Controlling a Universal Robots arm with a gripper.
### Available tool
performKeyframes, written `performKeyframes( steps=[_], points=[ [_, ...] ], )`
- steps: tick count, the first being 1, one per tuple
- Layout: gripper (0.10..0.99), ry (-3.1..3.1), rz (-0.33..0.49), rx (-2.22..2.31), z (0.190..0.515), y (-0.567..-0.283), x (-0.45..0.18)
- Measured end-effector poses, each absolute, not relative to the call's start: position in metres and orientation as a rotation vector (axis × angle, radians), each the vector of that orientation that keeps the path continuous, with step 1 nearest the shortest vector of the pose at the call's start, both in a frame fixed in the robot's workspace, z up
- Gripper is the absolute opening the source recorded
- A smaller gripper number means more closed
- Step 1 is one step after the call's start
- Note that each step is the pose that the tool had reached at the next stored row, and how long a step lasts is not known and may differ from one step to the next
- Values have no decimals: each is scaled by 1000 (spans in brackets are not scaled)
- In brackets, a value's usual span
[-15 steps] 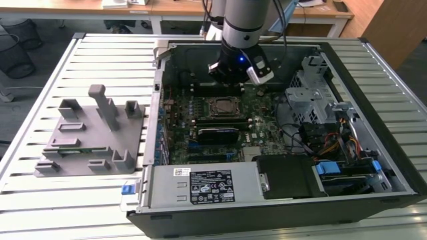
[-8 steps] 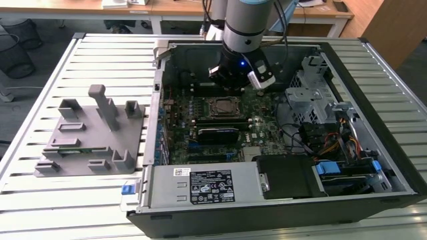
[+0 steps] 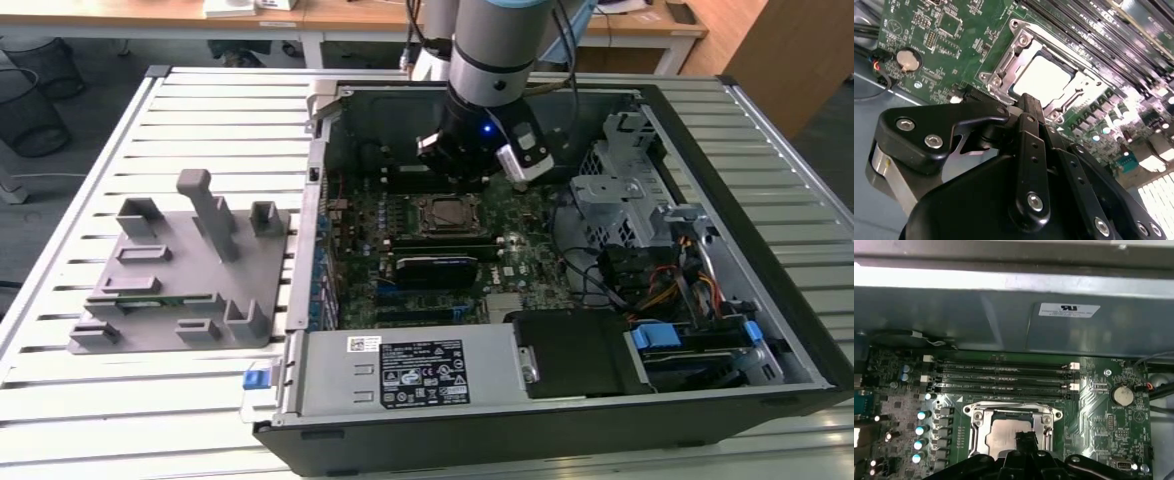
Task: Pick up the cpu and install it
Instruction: 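Install the second cpu locking lever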
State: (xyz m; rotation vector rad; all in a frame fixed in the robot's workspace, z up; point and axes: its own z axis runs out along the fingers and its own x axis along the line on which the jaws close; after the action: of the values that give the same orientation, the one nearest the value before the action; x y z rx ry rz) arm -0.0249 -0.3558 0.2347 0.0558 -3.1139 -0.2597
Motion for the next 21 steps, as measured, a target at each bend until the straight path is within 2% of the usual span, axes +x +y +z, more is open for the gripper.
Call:
performKeyframes(
  steps=[5, 16, 21],
  points=[
    [106, -3112, -260, 56, 239, -360, -25],
    [106, -3111, -273, 56, 238, -389, -25],
    [106, -3109, -274, 80, 237, -391, -25]
  ],
)
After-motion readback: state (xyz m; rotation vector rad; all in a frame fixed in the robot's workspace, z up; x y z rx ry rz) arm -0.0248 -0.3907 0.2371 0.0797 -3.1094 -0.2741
